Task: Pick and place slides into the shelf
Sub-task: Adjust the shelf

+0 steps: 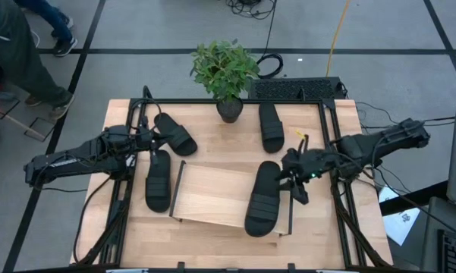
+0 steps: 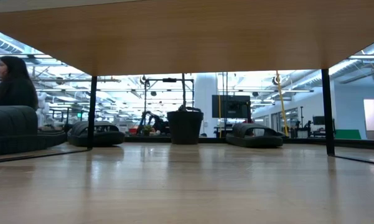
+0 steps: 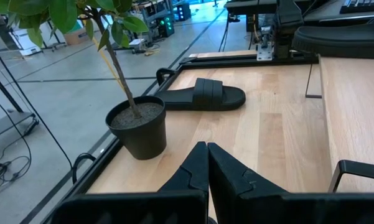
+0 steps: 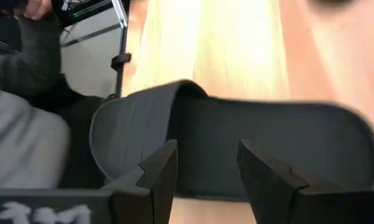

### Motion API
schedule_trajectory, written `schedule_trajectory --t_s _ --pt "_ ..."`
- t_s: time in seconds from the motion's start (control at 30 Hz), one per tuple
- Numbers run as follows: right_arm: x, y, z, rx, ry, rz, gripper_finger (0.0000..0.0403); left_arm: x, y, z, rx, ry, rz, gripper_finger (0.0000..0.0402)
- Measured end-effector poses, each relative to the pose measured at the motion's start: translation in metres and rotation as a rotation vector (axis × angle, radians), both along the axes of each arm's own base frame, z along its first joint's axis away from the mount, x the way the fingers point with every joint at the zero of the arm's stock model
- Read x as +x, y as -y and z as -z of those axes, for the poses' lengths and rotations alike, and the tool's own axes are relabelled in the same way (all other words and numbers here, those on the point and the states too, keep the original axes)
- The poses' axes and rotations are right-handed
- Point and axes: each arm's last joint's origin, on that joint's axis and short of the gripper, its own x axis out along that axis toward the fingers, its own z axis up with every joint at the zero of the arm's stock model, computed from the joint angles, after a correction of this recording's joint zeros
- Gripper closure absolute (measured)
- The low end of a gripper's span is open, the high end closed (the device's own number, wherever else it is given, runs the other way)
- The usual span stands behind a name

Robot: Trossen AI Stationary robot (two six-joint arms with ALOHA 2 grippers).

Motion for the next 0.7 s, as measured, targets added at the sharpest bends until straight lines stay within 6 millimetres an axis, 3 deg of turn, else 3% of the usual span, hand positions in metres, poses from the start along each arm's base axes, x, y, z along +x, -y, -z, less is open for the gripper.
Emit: schedule_trajectory --t_s 0.43,0.7 --pt "-0.026 -0.039 0.002 -0.219 0.059 0.104 0.0264 0.000 0.000 0.000 0.001 -0.001 0.000 0.0396" --pt "-0.053 -0.047 0.011 -0.335 0.030 0.283 0.0264 0.003 -0.001 0.003 -0.007 -0.028 0.000 0.0396"
